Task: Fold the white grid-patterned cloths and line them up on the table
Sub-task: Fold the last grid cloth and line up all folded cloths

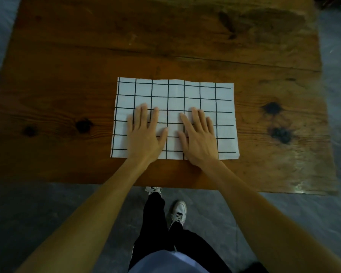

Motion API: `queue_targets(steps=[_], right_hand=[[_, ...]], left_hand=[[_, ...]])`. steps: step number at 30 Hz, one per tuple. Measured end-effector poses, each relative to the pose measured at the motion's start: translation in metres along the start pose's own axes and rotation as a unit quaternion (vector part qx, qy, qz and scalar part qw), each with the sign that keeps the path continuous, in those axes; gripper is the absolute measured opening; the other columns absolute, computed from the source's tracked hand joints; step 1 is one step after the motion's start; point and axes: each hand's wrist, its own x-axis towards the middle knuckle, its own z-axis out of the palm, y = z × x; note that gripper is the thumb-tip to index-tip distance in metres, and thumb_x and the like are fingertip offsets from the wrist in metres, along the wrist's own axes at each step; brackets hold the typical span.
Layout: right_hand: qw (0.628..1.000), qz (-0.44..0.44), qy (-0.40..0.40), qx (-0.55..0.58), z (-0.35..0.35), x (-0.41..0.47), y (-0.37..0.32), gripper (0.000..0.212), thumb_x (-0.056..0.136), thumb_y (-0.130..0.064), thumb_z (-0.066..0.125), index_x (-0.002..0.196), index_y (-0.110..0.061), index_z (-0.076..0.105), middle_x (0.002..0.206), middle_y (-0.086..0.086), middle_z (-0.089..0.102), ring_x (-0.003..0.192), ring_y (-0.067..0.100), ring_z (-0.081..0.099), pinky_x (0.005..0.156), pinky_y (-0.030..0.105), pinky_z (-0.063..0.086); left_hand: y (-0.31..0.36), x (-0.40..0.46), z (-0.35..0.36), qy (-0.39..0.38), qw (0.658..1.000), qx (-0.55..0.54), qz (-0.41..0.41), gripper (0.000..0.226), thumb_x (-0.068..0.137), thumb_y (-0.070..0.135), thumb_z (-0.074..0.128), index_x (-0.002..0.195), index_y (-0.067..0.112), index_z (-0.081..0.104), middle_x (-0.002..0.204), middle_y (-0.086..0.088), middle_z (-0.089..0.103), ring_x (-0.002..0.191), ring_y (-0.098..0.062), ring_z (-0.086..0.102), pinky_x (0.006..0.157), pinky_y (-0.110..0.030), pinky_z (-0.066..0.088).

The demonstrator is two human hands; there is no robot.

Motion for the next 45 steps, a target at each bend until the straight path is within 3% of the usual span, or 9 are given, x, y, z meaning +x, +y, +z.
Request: queue_targets(steps=[4, 9, 12, 14, 17, 29, 34, 39, 45], right_hand=[[0.999, 0.043, -0.001, 0.001, -0.008, -0.016, 0.028, 0.060, 0.100, -0.055, 0.013, 0.154, -0.030, 0.006, 0.163, 0.003, -0.008, 0.148, 0.021, -0.015, 0.120, 0.039, -0.008], [0.998, 0.068, -0.001, 0.004, -0.015, -0.019, 0.031, 0.062, 0.099, -0.054, 0.014, 0.155, -0.027, 0.007, 0.163, 0.007, -0.007, 0.149, 0.024, -0.014, 0.119, 0.041, -0.012], [0.999, 0.021, 0.017, -0.020, -0.016, -0.009, 0.001, 0.055, 0.102, -0.039, 0.023, 0.154, -0.024, 0.012, 0.162, 0.010, -0.004, 0.148, 0.027, -0.011, 0.119, 0.048, -0.008], [0.999, -0.035, 0.014, -0.005, -0.010, 0.003, -0.030, 0.053, 0.104, -0.033, 0.027, 0.154, -0.021, 0.014, 0.162, 0.012, -0.002, 0.148, 0.028, -0.011, 0.120, 0.045, -0.007], [0.997, -0.069, -0.024, 0.003, 0.004, 0.015, -0.058, 0.056, 0.104, -0.036, 0.029, 0.155, -0.022, 0.009, 0.163, 0.011, -0.004, 0.148, 0.026, -0.014, 0.121, 0.042, -0.008], [0.996, 0.083, 0.006, -0.013, -0.023, -0.028, 0.064, 0.060, 0.101, -0.050, 0.008, 0.155, -0.024, 0.005, 0.163, 0.009, -0.008, 0.147, 0.022, -0.018, 0.119, 0.038, -0.012], [0.997, 0.022, 0.071, -0.018, -0.029, -0.004, -0.004, 0.058, 0.102, -0.038, 0.024, 0.154, -0.017, 0.011, 0.160, 0.010, -0.009, 0.145, 0.024, -0.018, 0.118, 0.041, -0.012], [0.998, -0.044, 0.003, 0.043, -0.012, 0.036, -0.073, 0.062, 0.102, -0.030, 0.037, 0.155, -0.018, 0.007, 0.162, 0.013, -0.009, 0.148, 0.026, -0.016, 0.120, 0.039, -0.011], [0.998, 0.026, 0.031, 0.039, -0.005, 0.009, 0.018, 0.052, 0.104, -0.034, 0.023, 0.154, -0.020, 0.017, 0.162, 0.011, 0.007, 0.150, 0.026, -0.003, 0.122, 0.043, 0.001]], left_hand=[[-0.016, -0.012, -0.002, 0.013, 0.998, -0.008, -0.056, 0.068, 0.094, 0.060, 0.014, 0.151, 0.022, 0.009, 0.158, -0.017, 0.005, 0.146, -0.033, 0.002, 0.118, -0.048, 0.004], [-0.014, -0.012, -0.005, 0.022, 0.998, -0.008, -0.064, 0.068, 0.095, 0.059, 0.014, 0.151, 0.022, 0.012, 0.158, -0.017, 0.008, 0.146, -0.034, 0.004, 0.118, -0.050, 0.007], [-0.014, -0.012, -0.005, 0.022, 0.998, -0.007, -0.065, 0.068, 0.094, 0.059, 0.013, 0.151, 0.021, 0.012, 0.158, -0.017, 0.008, 0.146, -0.034, 0.004, 0.117, -0.051, 0.008], [-0.012, -0.014, -0.005, 0.026, 0.998, -0.004, -0.063, 0.069, 0.094, 0.059, 0.014, 0.150, 0.020, 0.013, 0.158, -0.018, 0.010, 0.145, -0.035, 0.006, 0.117, -0.052, 0.010], [-0.011, -0.014, -0.004, 0.027, 0.998, 0.004, -0.063, 0.069, 0.094, 0.060, 0.013, 0.150, 0.019, 0.013, 0.157, -0.018, 0.011, 0.145, -0.036, 0.008, 0.117, -0.052, 0.011], [-0.014, -0.012, -0.002, 0.021, 0.998, -0.008, -0.055, 0.067, 0.097, 0.056, 0.017, 0.151, 0.019, 0.010, 0.158, -0.019, 0.007, 0.145, -0.038, 0.003, 0.117, -0.053, 0.007], [-0.012, -0.013, -0.003, 0.022, 0.998, -0.002, -0.058, 0.069, 0.096, 0.058, 0.017, 0.151, 0.018, 0.011, 0.157, -0.020, 0.008, 0.145, -0.038, 0.004, 0.117, -0.053, 0.009], [-0.017, -0.014, 0.001, 0.007, 0.998, 0.026, -0.057, 0.075, 0.093, 0.057, 0.030, 0.152, 0.019, 0.003, 0.158, -0.019, 0.000, 0.145, -0.037, -0.003, 0.117, -0.052, 0.004], [-0.012, -0.009, 0.000, 0.026, 0.998, -0.011, -0.053, 0.067, 0.096, 0.055, 0.018, 0.151, 0.019, 0.011, 0.158, -0.018, 0.007, 0.145, -0.037, 0.002, 0.117, -0.052, 0.004]])
